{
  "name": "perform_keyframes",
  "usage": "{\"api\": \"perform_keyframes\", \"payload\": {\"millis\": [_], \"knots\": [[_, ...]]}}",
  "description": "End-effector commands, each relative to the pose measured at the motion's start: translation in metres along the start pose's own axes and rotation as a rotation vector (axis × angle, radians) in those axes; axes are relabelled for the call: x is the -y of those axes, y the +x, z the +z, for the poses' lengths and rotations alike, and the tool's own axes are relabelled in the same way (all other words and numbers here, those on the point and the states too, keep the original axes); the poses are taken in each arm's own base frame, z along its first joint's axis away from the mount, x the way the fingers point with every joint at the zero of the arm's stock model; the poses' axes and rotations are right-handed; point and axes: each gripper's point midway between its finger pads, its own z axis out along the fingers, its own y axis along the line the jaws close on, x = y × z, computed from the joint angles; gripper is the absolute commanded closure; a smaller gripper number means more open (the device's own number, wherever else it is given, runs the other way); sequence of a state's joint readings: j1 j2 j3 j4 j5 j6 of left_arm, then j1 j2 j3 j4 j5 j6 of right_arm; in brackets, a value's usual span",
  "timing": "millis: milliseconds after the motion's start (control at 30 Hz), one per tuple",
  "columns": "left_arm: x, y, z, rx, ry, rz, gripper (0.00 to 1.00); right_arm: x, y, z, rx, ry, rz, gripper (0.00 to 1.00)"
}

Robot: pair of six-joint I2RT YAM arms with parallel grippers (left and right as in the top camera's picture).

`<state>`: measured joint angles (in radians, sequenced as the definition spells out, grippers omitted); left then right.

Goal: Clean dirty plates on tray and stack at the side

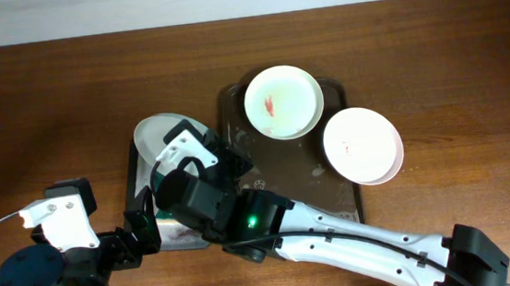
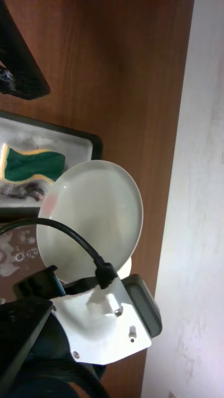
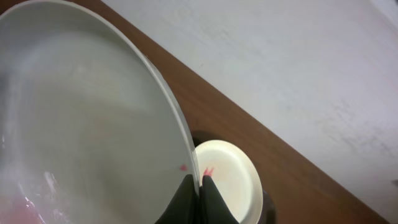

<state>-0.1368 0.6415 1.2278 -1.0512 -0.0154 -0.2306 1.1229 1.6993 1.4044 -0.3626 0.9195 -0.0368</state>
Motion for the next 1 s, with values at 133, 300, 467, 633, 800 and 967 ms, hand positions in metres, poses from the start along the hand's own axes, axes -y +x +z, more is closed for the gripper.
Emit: {"api": "perform_keyframes", "payload": {"millis": [133,300,467,633,800,967], "knots": [[-0.002,-0.001,0.000,0.004,-0.012,0.000,0.01,0.014,-0.013,-0.008,0.033,0.056,0.026,0.96],[-0.002,-0.001,0.000,0.004,-0.012,0.000,0.01,0.014,-0.016,-0.008,0.040,0.056,0.015,0.96],[-0.002,-0.001,0.000,0.005,-0.012,0.000,0.01,0.037,0.003,0.009,-0.033,0.065,0.036,0.96],[-0.002,-0.003,0.001,0.008,-0.011,0.000,0.01,0.064,0.066,0.018,-0.417,-0.478,0.619,0.96],[-0.002,-0.003,0.001,0.010,-0.011,0.000,0.00,0.256,0.212,0.027,-0.702,-0.271,1.236,0.96],[-0.001,-0.007,0.001,0.027,-0.007,0.000,0.00,0.360,0.401,-0.015,-0.910,0.182,1.669,0.96]]}}
